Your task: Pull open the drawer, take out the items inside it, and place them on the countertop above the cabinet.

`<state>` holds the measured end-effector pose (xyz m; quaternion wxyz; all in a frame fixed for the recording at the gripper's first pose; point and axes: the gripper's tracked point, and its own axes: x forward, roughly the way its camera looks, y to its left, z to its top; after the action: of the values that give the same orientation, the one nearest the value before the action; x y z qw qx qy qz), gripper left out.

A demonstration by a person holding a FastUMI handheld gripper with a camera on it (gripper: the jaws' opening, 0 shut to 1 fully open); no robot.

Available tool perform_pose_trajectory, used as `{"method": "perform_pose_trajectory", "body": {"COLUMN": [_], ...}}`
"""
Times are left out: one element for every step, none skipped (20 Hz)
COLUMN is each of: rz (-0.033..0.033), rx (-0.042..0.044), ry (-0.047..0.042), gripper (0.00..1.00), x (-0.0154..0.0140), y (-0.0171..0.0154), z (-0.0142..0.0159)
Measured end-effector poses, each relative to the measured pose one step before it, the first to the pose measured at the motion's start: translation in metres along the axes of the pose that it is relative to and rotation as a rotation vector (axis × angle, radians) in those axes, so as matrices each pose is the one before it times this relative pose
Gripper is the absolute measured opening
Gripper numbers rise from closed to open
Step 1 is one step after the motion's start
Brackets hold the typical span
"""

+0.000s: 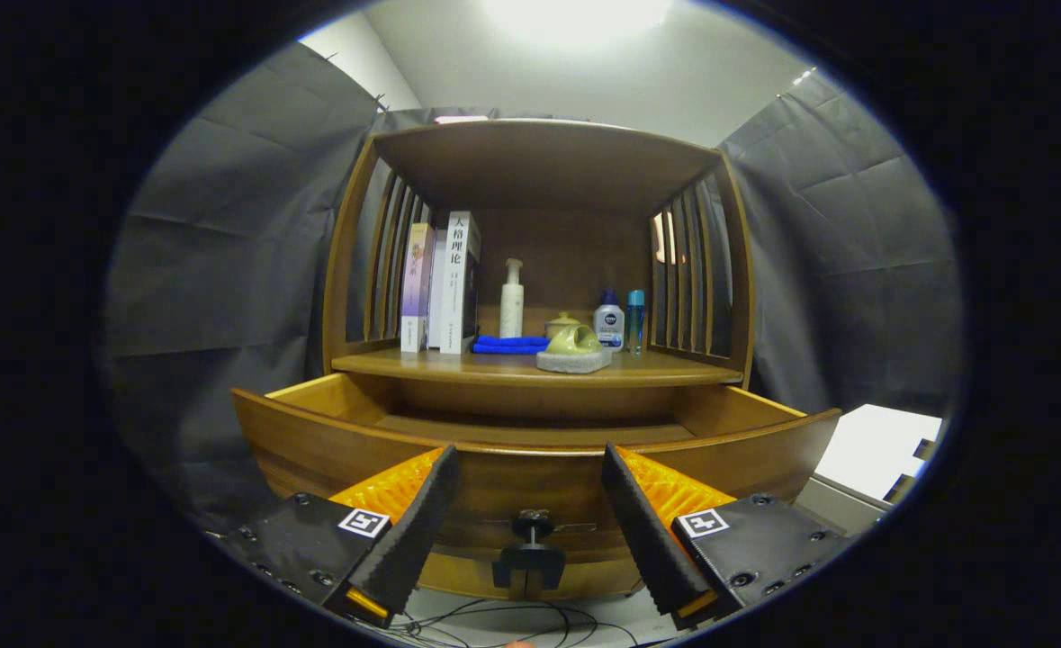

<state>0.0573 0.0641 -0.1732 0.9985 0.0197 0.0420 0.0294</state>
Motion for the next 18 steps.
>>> {"method": "perform_pose_trajectory", "body": {"rz": [-0.00979,-0.00494,-0.00073,-0.00002,0.00000,-0.00022,0.00026,-0.00030,0.00093,0.00229,0.00328,0.00312,0.00194,0.00247,0.00031,-0.00010,-0.00242,-0.00332], "rx": [0.00148,0.00525,0.01714,0.01690,0.01254,0.00620,-0.00343,-0.00378,0.00077,0.00811,0.00698,0.00850,0.00645,0.00255,0.00273,-0.00239,-0.00434,-0.00945], "ry": [0.00710,-0.01914,0.00170,0.00244,0.00527,0.00395,0.00659,0.00141,0.00513,0.00092,-0.00055,0.00163,-0.00190,0.01726,0.00048,0.01041,0.00650,0.00574], "gripper": [1.00,1.00,0.99,0.98,0.97,0.97,0.97,0.97,0.98,0.98,0.98,0.98,0.98,0.98,0.98,0.98,0.97,0.97], "x": [0.00203,-0.00128,0.00092,0.00075,-0.00042,0.00061,0.00017,-0.00030,0.00069,0.00048,0.00126,0.00336,0.00231,0.00387,0.00345,0.00393,0.00204,0.00456], "y": [-0.00155,-0.00311,0.00169,-0.00011,-0.00086,-0.00039,-0.00027,-0.00032,0.00007,0.00008,-0.00005,-0.00087,-0.00022,-0.00042,-0.00069,-0.00062,-0.00064,-0.00129], "z": [-0.00264,0.00211,-0.00099,-0.00374,-0.00292,-0.00047,-0.00073,0.00114,-0.00024,0.00125,0.00139,0.00124,0.00189,-0.00253,0.00007,-0.00189,0.00097,-0.00111]}}
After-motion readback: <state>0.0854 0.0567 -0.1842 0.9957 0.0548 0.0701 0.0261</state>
